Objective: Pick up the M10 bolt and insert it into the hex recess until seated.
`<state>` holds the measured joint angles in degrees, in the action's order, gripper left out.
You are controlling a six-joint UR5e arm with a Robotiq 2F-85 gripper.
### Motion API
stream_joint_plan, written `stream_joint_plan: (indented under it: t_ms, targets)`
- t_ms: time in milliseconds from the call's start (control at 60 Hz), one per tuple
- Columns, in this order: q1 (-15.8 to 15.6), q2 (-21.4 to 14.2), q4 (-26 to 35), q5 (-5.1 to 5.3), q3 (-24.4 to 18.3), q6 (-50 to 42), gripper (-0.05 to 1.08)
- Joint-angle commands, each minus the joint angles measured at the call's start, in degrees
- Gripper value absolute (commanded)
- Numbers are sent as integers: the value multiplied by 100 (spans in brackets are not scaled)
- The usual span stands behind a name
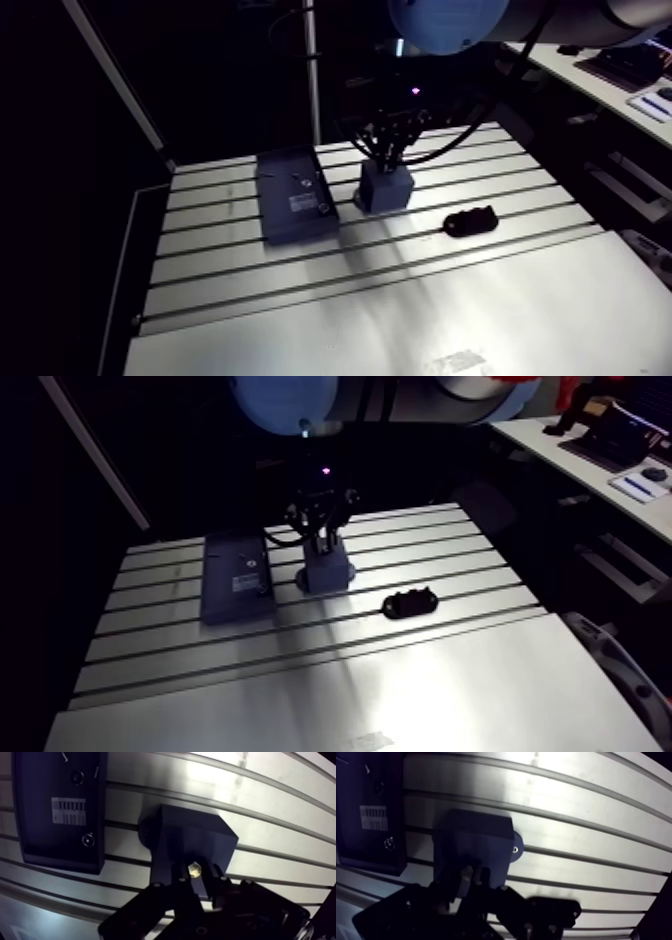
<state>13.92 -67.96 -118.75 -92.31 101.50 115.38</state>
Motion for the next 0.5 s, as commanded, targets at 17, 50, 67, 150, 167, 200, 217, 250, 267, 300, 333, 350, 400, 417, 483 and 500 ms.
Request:
stream_joint_plan:
  t_ms: [17,50,67,150,167,200,217,250,267,300,333,350,400,417,483,500]
  targets:
    - [-11,-2,5,7,6,103,71]
    - [-11,-9,5,7,6,126,71]
    - [-11,-11,-3,7,6,182,71]
    - [-11,-19,-4,24,6,367,70]
    - [-11,-19,-4,24,6,367,70]
    - [-11,-19,3,25,6,398,70]
    - [-11,-19,-3,25,-2,417,70]
    - [-11,-19,4,25,-3,428,70]
    - [-11,-19,4,25,-3,428,70]
    - [-11,-19,5,25,-10,437,70]
    - [-11,-19,5,25,-12,475,70]
    - [-11,-19,5,32,-12,526,70]
    - [-11,-19,5,26,-12,578,70]
    - [-11,-19,12,25,-12,609,70]
    - [-11,-19,13,25,-12,631,70]
    - [-11,-19,13,32,-12,639,70]
